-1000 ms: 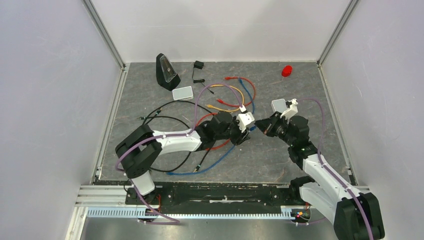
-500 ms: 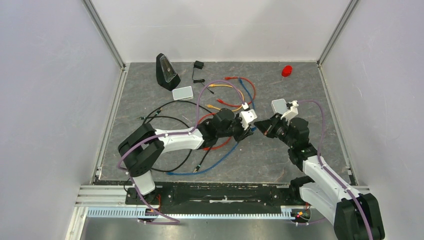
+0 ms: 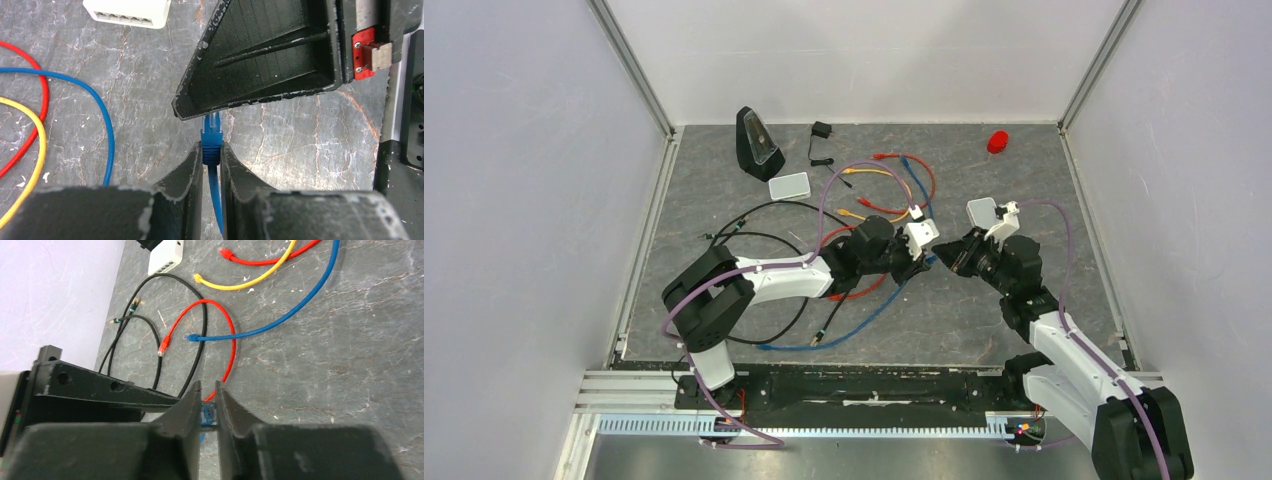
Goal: Insert the plug into the switch port
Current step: Pick up the connector from the center of the board, then move the switch port to the center of the board, then insert the connector into the switch port.
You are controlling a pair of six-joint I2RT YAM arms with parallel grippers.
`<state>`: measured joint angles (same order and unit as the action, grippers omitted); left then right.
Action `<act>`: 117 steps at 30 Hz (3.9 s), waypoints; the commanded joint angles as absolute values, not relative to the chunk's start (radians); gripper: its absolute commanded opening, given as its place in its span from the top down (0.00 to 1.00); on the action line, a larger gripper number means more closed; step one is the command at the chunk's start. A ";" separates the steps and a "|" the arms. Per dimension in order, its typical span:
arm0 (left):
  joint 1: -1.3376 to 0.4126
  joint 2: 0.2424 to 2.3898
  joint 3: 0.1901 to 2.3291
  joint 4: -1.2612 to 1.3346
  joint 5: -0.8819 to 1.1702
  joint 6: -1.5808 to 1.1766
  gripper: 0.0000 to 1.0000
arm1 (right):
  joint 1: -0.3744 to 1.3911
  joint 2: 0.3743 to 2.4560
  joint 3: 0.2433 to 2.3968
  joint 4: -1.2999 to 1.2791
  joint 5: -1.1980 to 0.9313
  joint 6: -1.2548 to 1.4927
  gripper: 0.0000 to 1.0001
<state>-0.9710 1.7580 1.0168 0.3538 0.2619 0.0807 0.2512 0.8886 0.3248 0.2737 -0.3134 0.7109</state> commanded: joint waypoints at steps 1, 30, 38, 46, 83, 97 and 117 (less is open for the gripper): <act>-0.972 1.766 1.055 0.323 0.198 0.115 0.98 | 0.236 0.881 0.415 0.227 -0.290 0.584 0.72; -0.969 1.808 1.118 0.034 -0.028 -0.132 0.98 | -0.159 1.786 1.169 -0.084 -0.289 -0.012 0.34; -0.969 1.830 1.111 0.022 0.013 -0.143 0.98 | -0.158 1.944 1.306 -0.214 -0.370 -0.119 0.36; -0.969 1.805 1.090 0.013 0.027 -0.145 0.98 | -0.153 1.985 1.292 -0.279 -0.496 -0.233 0.41; -1.186 1.902 1.177 0.026 -0.063 -0.266 0.98 | -0.075 1.433 0.682 -0.215 -0.498 -0.077 0.35; -1.188 2.025 1.326 -0.148 -0.157 -0.292 0.98 | -0.077 1.398 0.553 -0.091 -0.601 -0.021 0.57; -1.188 2.111 1.419 -0.261 -0.059 -0.273 0.98 | -0.077 1.387 0.470 0.028 -0.662 0.061 0.61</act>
